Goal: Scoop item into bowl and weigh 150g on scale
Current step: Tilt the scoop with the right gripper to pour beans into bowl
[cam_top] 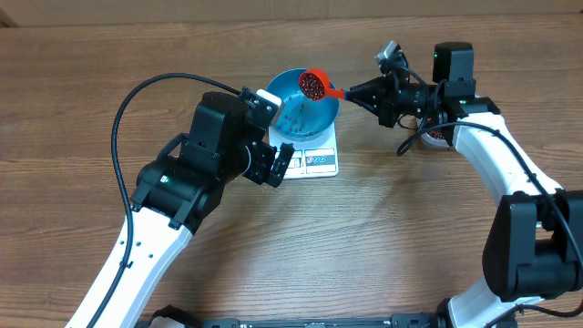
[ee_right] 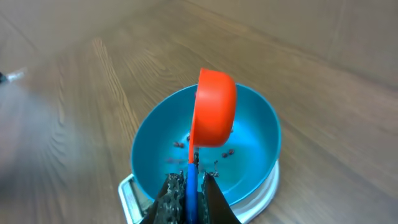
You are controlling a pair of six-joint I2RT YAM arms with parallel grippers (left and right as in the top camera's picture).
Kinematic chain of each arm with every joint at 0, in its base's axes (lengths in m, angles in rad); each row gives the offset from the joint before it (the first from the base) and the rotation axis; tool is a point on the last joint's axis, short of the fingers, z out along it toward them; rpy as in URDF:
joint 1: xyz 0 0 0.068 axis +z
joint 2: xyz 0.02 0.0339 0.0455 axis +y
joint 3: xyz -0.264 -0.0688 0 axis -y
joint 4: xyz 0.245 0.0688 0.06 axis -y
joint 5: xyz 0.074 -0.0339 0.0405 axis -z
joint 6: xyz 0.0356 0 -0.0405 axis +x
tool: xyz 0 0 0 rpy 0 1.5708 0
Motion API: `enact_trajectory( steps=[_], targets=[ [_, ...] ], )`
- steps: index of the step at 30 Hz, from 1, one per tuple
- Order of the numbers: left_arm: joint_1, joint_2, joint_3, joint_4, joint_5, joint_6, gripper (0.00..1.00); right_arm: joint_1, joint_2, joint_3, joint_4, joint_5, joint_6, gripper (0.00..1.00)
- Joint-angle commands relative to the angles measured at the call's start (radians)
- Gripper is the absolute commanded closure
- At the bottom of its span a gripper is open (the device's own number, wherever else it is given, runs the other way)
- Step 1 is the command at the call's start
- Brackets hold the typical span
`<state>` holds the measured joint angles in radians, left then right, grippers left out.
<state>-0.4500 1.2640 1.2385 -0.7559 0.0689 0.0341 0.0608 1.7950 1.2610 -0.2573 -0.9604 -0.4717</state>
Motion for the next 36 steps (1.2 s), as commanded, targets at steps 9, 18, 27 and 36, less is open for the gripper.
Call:
enact_trajectory(
  steps=[9, 18, 27, 36],
  targets=[
    [0.003, 0.006, -0.008, 0.001, 0.01, 0.018, 0.0, 0.006, 0.002, 0.002, 0.006, -0.001, -0.393, 0.96],
    [0.003, 0.006, -0.008, 0.0, 0.01, 0.018, 0.0, 0.006, 0.002, 0.002, 0.01, -0.002, -0.525, 0.96],
    [0.003, 0.006, -0.008, 0.001, 0.01, 0.018, 0.0, 0.006, 0.002, 0.002, 0.092, -0.013, -0.604, 0.96],
    [0.003, 0.006, -0.008, 0.001, 0.01, 0.018, 0.0, 0.005, 0.002, 0.002, 0.113, -0.013, -0.515, 0.96]
  ],
)
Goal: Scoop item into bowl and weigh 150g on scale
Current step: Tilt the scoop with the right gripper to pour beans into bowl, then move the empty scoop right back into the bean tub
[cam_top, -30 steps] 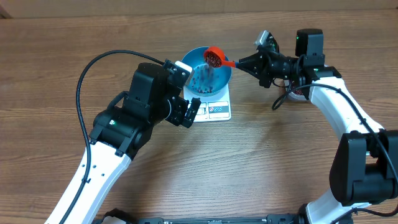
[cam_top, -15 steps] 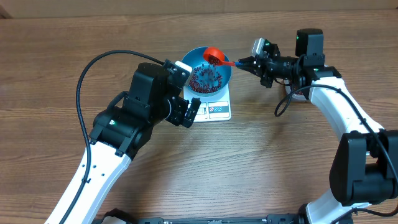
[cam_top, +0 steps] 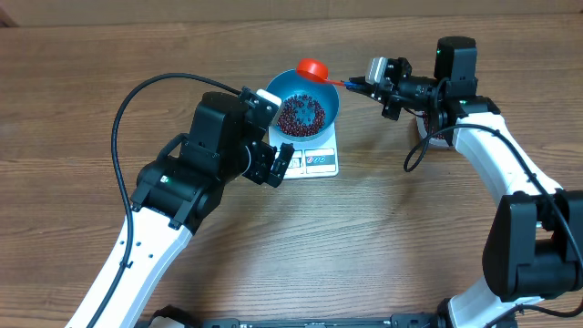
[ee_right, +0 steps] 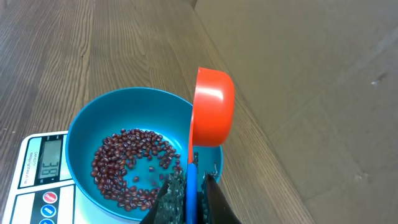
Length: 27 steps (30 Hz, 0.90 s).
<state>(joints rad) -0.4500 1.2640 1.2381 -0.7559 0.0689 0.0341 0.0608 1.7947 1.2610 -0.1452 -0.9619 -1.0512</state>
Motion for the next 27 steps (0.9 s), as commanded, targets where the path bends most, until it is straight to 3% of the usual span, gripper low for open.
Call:
enact_trajectory(
  steps=[1, 9, 14, 21, 27],
  targets=[
    [0.003, 0.006, -0.008, 0.001, 0.01, 0.018, 0.0, 0.005, 0.002, 0.002, 0.002, -0.012, 0.094, 0.96],
    [0.003, 0.006, -0.008, 0.001, 0.01, 0.018, 0.0, -0.001, -0.055, 0.003, -0.021, 0.015, 0.451, 0.96],
    [0.003, 0.006, -0.008, 0.001, 0.01, 0.018, 0.0, -0.018, -0.156, 0.004, -0.126, 0.244, 0.644, 0.96],
    [0.003, 0.006, -0.008, 0.001, 0.01, 0.018, 0.01, -0.024, -0.359, 0.004, -0.37, 0.716, 0.715, 0.96],
    [0.003, 0.006, -0.008, 0.001, 0.01, 0.018, 0.0, -0.024, -0.452, 0.004, -0.466, 1.054, 0.715, 0.96]
  ],
)
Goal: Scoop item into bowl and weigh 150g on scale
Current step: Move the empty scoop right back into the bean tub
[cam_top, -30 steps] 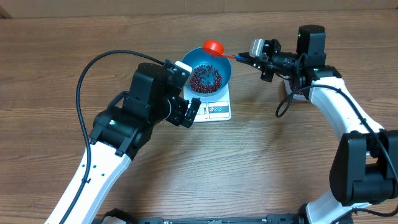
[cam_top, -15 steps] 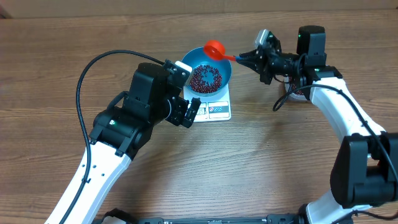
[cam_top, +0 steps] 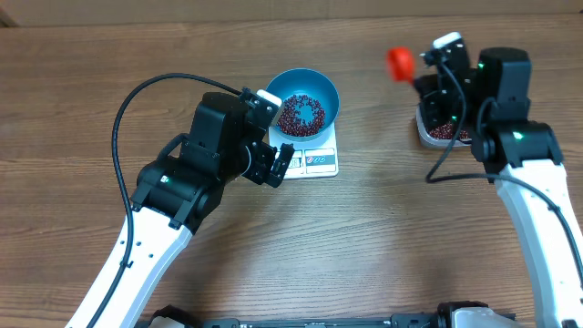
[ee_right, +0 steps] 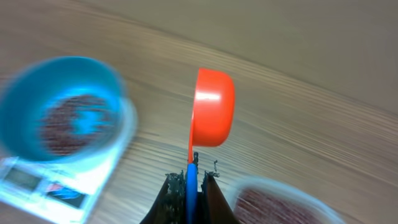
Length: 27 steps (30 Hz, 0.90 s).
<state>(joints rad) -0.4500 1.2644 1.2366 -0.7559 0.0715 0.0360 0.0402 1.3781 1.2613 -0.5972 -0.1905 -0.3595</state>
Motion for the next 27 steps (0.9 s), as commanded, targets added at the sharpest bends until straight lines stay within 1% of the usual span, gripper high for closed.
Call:
enact_trajectory(
  steps=[1, 3, 5, 13, 21, 27],
  targets=[
    [0.003, 0.005, -0.006, 0.001, 0.007, 0.016, 0.0, -0.003, -0.037, 0.004, -0.02, 0.332, 0.023, 0.96],
    [0.003, 0.005, -0.006, 0.001, 0.007, 0.016, 0.0, -0.003, -0.035, 0.003, -0.044, 0.438, 0.023, 0.96],
    [0.003, 0.005, -0.006, 0.001, 0.007, 0.016, 0.0, -0.003, -0.026, 0.003, -0.073, 0.501, 0.023, 0.96],
    [0.003, 0.005, -0.006, 0.001, 0.007, 0.016, 0.0, -0.003, 0.072, 0.003, -0.113, 0.622, 0.023, 0.96],
    [0.003, 0.005, -0.006, 0.001, 0.007, 0.016, 0.0, -0.003, 0.198, 0.003, -0.199, 0.639, 0.023, 0.96],
    [0.003, 0.005, -0.006, 0.001, 0.007, 0.016, 0.0, -0.003, 0.245, 0.003, -0.221, 0.651, 0.023, 0.96]
  ],
)
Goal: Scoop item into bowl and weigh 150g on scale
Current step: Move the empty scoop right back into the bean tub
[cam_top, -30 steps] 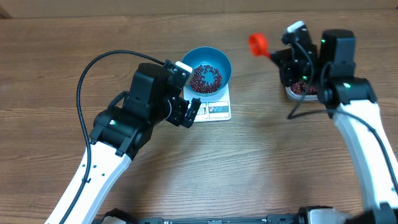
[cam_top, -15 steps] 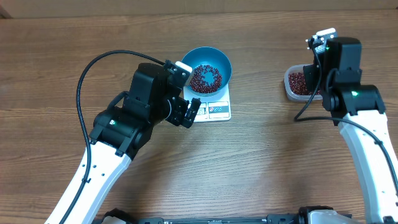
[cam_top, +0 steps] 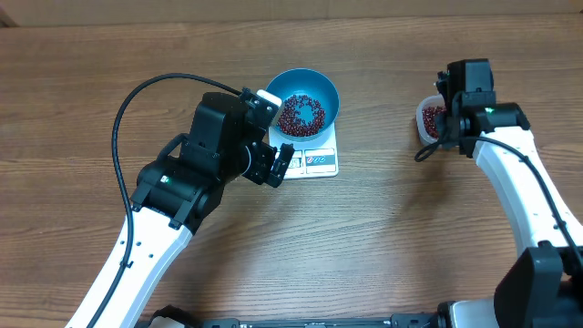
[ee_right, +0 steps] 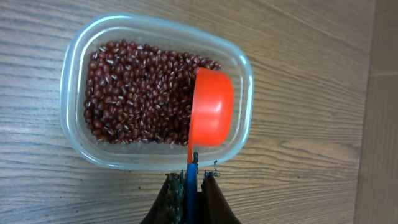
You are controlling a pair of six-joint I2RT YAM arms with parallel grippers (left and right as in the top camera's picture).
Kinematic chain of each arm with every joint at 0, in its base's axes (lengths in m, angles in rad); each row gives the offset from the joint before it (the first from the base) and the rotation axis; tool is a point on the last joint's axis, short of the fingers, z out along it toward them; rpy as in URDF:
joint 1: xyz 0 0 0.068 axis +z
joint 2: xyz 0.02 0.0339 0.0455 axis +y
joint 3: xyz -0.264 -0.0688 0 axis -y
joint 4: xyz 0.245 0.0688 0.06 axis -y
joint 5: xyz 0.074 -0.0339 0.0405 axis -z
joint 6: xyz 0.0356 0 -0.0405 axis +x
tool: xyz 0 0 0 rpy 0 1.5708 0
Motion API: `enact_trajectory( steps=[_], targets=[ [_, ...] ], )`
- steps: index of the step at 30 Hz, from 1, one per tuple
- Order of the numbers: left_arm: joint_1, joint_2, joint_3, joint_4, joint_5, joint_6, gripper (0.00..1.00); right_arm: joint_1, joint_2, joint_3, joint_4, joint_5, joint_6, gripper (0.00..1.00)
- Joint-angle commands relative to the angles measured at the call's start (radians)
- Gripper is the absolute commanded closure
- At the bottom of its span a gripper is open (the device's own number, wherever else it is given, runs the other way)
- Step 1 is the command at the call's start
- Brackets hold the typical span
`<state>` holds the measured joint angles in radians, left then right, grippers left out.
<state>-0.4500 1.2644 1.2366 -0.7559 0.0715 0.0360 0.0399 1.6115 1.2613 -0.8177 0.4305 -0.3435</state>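
The blue bowl holds a layer of red beans and stands on the white scale at table centre. My right gripper is shut on the blue handle of the orange scoop, whose cup hangs edge-on over the right end of the clear tub of red beans. In the overhead view the right gripper hides most of that tub, and the scoop cannot be seen there. My left gripper hangs beside the scale's front left corner, its fingers apart and empty.
A black cable loops over the table left of the left arm. A tan wall runs along the far edge of the wooden table.
My right gripper has moved with the scoop from the air left of the tub to directly above it, now pointing down at the beans. The left arm has not moved.
The right gripper first held the scoop full of beans tipped over the blue bowl, which held only a few. Then the bowl held a heap and the scoop stood empty at its rim. Later the scoop was away near the tub, and now it is over the tub.
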Motion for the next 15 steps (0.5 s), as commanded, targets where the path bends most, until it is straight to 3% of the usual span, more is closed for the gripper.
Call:
enact_trajectory(
  steps=[1, 15],
  targets=[
    [0.003, 0.005, -0.006, 0.0, 0.007, 0.016, 0.0, -0.003, 0.017, 0.002, 0.0, 0.034, 0.007, 0.96],
    [0.003, 0.005, -0.006, 0.0, 0.007, 0.016, 0.01, -0.003, 0.036, 0.0, 0.002, 0.099, 0.039, 0.96]
  ],
)
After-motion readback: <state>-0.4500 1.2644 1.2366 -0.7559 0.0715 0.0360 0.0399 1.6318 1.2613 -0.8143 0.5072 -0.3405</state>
